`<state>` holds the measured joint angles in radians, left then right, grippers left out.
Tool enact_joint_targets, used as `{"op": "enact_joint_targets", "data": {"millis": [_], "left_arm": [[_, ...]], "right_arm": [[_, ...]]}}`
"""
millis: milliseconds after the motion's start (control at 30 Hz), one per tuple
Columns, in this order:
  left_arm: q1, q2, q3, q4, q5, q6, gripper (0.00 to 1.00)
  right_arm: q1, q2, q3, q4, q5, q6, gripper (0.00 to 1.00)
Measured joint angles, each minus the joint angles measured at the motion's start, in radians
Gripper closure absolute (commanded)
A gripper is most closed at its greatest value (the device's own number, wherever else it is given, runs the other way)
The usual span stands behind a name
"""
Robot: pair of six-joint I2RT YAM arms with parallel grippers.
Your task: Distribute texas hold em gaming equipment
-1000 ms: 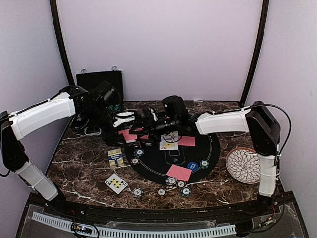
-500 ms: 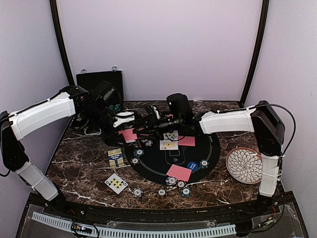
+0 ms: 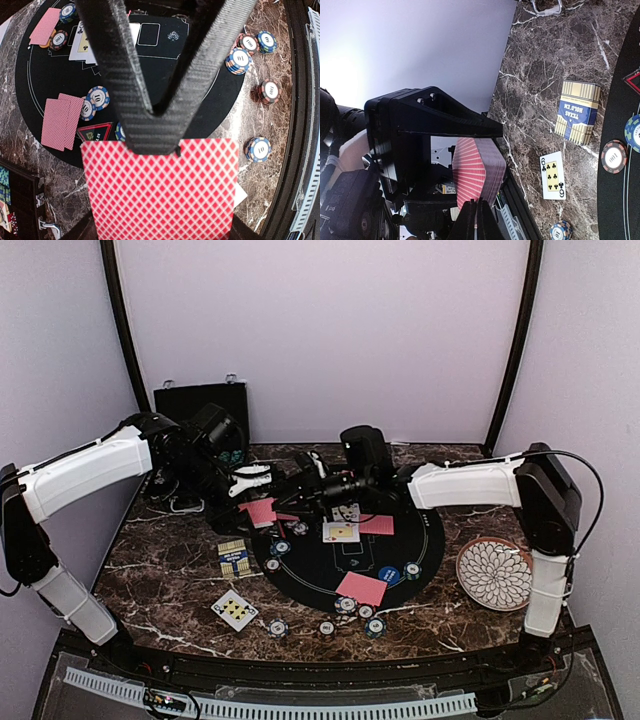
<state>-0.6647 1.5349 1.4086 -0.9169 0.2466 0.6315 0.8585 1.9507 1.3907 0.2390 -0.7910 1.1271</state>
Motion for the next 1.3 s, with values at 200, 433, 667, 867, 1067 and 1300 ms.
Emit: {"op": "enact_joint_targets", "data": {"millis": [200, 433, 667, 867, 1067, 1300], "left_arm": [[0.000, 0.000, 0.000, 0.002, 0.000, 0.000, 1.00], [0.000, 0.000, 0.000, 0.002, -0.002, 0.000, 1.00], [0.000, 0.000, 0.000, 0.002, -0.005, 0.000, 1.00], [0.000, 0.000, 0.000, 0.002, -0.005, 0.000, 1.00], [0.000, 0.000, 0.000, 0.002, -0.005, 0.000, 1.00], [0.000, 0.000, 0.000, 0.002, -0.006, 0.000, 1.00]], "right_arm": [[0.000, -0.016, -0.004, 0.000, 0.000, 0.002, 1.00], [0.000, -0.020, -0.024, -0.008, -0.003, 0.004, 0.77], [0.006, -0.023, -0.037, -0.005, -0.013, 0.013, 0.76], [0.022, -0.023, -0.037, 0.008, -0.023, 0.025, 0.81], [0.025, -0.023, -0.037, 0.009, -0.024, 0.035, 0.87], [0.025, -0.023, -0.037, 0.011, -0.024, 0.039, 1.00]]}}
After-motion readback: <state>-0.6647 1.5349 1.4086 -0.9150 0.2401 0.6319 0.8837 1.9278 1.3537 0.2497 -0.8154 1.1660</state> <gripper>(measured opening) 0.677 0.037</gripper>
